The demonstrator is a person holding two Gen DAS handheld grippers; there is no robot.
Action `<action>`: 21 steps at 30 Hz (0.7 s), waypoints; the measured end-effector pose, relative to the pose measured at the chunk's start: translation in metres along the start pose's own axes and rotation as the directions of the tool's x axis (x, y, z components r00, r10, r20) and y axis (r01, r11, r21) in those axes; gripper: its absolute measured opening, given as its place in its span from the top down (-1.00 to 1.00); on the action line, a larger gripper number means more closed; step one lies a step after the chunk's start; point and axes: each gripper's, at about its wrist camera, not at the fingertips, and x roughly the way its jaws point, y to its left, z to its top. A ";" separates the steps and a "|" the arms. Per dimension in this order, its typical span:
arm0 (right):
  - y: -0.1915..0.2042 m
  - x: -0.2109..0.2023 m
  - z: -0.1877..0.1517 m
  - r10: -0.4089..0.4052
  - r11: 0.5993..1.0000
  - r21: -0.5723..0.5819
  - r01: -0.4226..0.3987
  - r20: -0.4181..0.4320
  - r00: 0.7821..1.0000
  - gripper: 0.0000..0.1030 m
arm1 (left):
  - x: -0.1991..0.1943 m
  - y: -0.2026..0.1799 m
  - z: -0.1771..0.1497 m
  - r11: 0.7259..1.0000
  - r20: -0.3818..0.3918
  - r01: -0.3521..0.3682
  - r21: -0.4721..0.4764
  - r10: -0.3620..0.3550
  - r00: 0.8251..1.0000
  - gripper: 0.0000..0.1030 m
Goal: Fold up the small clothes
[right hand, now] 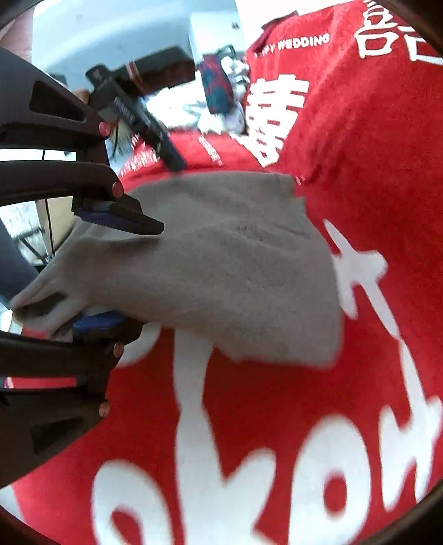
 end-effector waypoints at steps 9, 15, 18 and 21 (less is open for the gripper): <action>0.004 -0.009 -0.006 -0.187 0.976 -0.104 0.193 0.064 0.980 0.83 | 0.029 -0.004 0.001 0.990 -0.014 -0.141 0.032 0.141 0.990 0.08; -0.035 -0.002 -0.012 -0.291 0.950 -0.096 0.297 0.072 0.954 0.82 | 0.029 -0.005 -0.003 0.991 -0.004 -0.133 0.031 0.133 0.991 0.04; -0.028 -0.006 -0.019 -0.334 0.934 -0.102 0.342 0.090 0.938 0.81 | 0.028 -0.009 -0.003 0.987 0.003 -0.154 0.041 0.154 0.988 0.04; -0.018 -0.007 -0.023 -0.377 0.913 -0.131 0.387 0.098 0.921 0.80 | 0.026 -0.012 -0.007 0.983 0.024 -0.178 0.043 0.177 0.984 0.04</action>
